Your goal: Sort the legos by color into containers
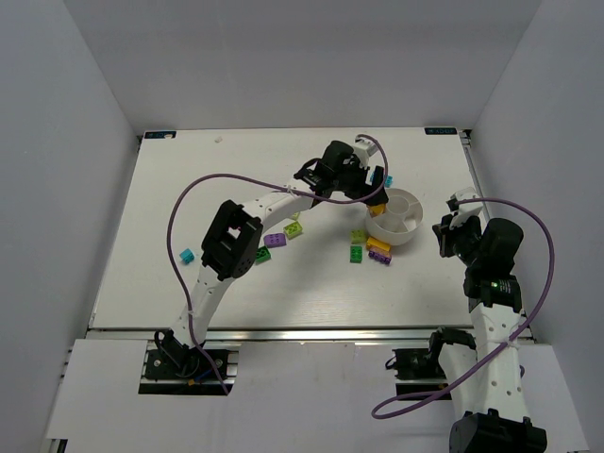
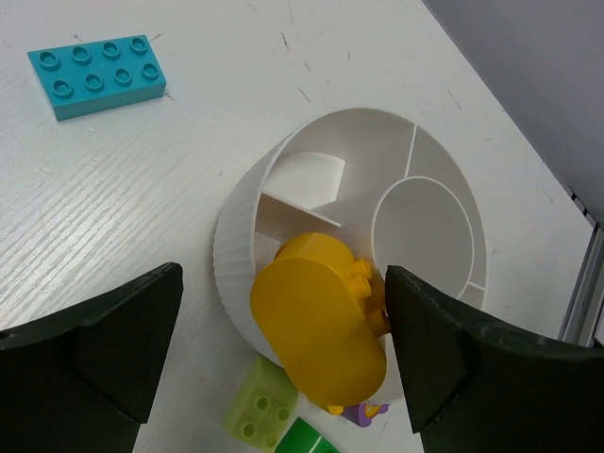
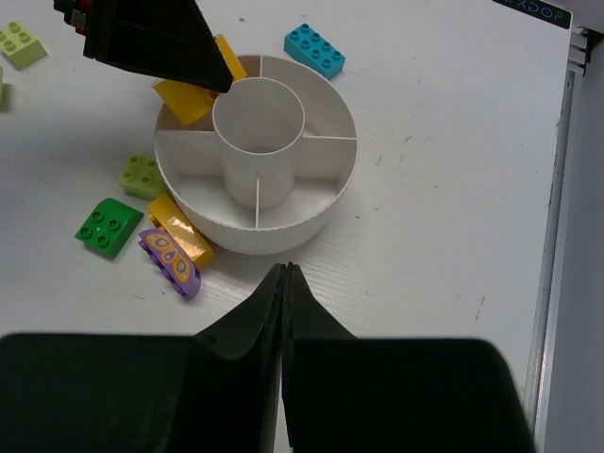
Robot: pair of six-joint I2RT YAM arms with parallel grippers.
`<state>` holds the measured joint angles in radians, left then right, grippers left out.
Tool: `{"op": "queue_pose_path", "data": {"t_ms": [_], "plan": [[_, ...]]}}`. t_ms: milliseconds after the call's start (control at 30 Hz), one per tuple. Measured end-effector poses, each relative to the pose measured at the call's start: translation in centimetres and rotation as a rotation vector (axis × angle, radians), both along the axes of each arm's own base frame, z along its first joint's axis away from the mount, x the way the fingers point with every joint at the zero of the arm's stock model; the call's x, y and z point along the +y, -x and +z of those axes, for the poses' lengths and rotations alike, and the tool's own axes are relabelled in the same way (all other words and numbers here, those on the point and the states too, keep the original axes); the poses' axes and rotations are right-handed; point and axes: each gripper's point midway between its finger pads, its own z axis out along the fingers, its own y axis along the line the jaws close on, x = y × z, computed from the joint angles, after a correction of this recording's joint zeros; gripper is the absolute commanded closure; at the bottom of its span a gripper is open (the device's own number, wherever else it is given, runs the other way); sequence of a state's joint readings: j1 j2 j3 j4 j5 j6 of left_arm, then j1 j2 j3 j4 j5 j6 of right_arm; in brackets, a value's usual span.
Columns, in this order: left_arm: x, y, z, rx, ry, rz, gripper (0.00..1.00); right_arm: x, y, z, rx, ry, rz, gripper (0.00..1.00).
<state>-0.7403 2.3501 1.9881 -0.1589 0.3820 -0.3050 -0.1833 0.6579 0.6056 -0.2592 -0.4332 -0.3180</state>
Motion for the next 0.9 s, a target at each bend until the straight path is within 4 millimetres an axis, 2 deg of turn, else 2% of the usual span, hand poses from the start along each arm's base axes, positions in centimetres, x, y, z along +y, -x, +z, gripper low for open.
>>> {"op": "queue_pose_path", "data": {"t_ms": [300,467,900], "plan": [[-0.2,-0.1,0.3,-0.009,0.007,-0.001,0.21,0.0,0.0,0.0,0.000,0.000,0.000,1.00],[-0.3,0.0,0.4,-0.009,0.012,-0.002,0.25,0.0,0.0,0.0,0.000,0.000,0.000,1.00],[-0.4,0.6,1.0,-0.037,0.076,-0.013,0.44,0.0,0.0,0.0,0.000,0.000,-0.001,1.00]]}}
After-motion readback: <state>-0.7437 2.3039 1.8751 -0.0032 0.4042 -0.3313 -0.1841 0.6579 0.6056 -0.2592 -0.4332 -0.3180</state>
